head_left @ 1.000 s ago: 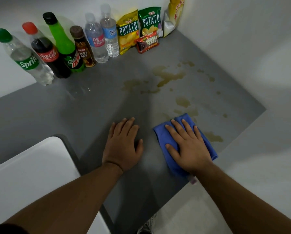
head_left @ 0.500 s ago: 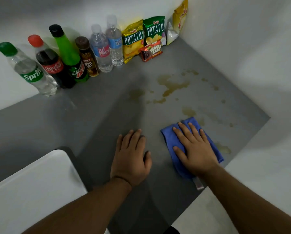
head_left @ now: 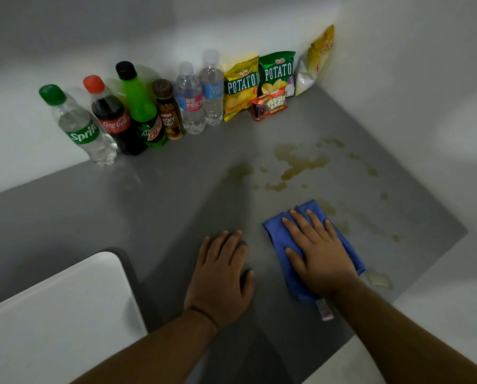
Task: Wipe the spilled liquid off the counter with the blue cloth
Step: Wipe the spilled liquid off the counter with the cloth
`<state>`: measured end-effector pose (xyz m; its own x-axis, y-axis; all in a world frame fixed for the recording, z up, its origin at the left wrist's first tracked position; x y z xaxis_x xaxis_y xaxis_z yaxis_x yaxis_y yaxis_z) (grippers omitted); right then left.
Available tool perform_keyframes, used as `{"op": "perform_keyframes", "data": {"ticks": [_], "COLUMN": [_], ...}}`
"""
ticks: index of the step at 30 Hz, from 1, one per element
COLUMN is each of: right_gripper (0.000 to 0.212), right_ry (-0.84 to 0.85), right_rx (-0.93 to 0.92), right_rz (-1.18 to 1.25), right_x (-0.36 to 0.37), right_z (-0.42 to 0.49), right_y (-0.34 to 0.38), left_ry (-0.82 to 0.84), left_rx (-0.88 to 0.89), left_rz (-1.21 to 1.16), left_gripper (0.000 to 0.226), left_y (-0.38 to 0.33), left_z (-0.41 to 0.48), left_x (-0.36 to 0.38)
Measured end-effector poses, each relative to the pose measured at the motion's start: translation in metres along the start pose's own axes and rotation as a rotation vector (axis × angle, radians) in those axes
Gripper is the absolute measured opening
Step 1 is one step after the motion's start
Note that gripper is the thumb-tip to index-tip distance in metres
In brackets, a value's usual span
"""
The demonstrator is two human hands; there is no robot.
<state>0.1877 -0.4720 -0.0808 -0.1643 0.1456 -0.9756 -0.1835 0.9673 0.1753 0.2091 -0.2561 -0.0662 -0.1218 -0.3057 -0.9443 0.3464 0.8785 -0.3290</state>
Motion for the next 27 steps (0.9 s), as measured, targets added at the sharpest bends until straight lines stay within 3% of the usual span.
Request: {"op": "perform_keyframes", "data": {"ticks": [4, 11, 15, 18, 20, 24, 27], "right_gripper": [0.069, 0.063, 0.063, 0.068, 0.070, 0.067, 0.064], "right_ry": [-0.025, 0.033, 0.003, -0.027, -0.021, -0.025, -0.007], "right_rx": [0.144, -0.294, -0.111, 0.090, 0.124, -0.095, -0.231], "right_rz": [-0.018, 0.021, 0.000, -0.018, -0.035, 0.002, -0.001], "right_x": [0.004, 0.003, -0.006, -0.004, 0.000, 0.003, 0.000], "right_z": [0.031, -0.005, 0.012, 0.037, 0.047, 0.033, 0.016], "right_y": [0.018, 0.005, -0.018, -0.008, 0.007, 0.027, 0.015], "left_ry": [-0.030, -0.087, -0.118, -0.151, -0.179, -0.203, -0.193], "left_rx": [-0.005, -0.021, -0.021, -0.026, -0.015, 0.095, 0.061], "left_rz": [-0.015, -0.063, -0.063, -0.059, -0.042, 0.044, 0.066], "left_gripper": [0.051, 0.046, 0.045, 0.046, 0.045, 0.046, 0.049], "left_y": [0.001, 0.009, 0.017, 0.023, 0.028, 0.032, 0.043], "left_z": [0.000, 0.009, 0.027, 0.046, 0.059, 0.080, 0.091], "left_x": [-0.002, -0.009, -0.017, -0.025, -0.030, -0.035, -0.037]}}
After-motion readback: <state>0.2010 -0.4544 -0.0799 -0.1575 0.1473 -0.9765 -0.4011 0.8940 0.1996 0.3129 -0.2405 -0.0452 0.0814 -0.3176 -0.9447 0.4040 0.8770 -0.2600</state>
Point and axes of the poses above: each hand's wrist, its own z-axis towards the middle knuckle, its own x-axis out of the palm, y = z × x, the point moved 8 cm from there along z, towards the middle knuckle, and after that the axes turned 13 degrees about -x, right-handed, at the moved point
